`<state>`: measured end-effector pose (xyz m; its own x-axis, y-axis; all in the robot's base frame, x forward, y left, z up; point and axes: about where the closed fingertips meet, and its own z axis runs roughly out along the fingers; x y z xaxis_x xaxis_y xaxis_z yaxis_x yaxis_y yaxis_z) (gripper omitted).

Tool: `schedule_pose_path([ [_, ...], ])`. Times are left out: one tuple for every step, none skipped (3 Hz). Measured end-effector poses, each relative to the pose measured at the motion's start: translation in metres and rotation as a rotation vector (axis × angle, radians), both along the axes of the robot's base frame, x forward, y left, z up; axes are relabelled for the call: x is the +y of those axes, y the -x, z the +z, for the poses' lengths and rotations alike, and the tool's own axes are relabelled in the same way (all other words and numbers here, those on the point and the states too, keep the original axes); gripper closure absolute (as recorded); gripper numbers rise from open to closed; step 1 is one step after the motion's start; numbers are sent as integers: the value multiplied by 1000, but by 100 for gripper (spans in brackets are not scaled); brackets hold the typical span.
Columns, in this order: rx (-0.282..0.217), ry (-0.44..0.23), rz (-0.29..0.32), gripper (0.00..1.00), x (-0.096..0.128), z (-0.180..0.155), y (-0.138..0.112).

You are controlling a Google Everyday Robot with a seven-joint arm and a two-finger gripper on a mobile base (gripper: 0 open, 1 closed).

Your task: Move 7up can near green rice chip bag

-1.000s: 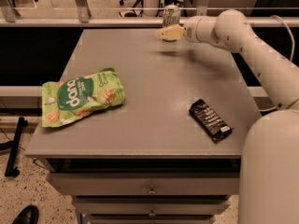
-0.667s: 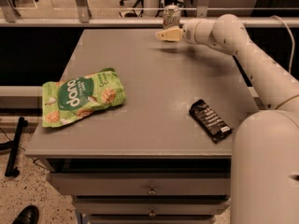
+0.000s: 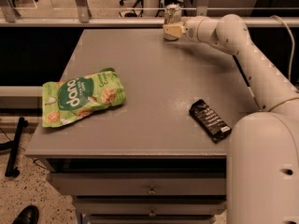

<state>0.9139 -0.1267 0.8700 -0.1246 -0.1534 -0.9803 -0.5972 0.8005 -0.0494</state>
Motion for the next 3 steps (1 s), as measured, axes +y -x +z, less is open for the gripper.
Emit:
schedule_pose_path([
  [-26,-9,16,64,-5,18,8],
  [-16,-67,82,88,0,41,35],
  [17,-141,203,100,17,63,77],
])
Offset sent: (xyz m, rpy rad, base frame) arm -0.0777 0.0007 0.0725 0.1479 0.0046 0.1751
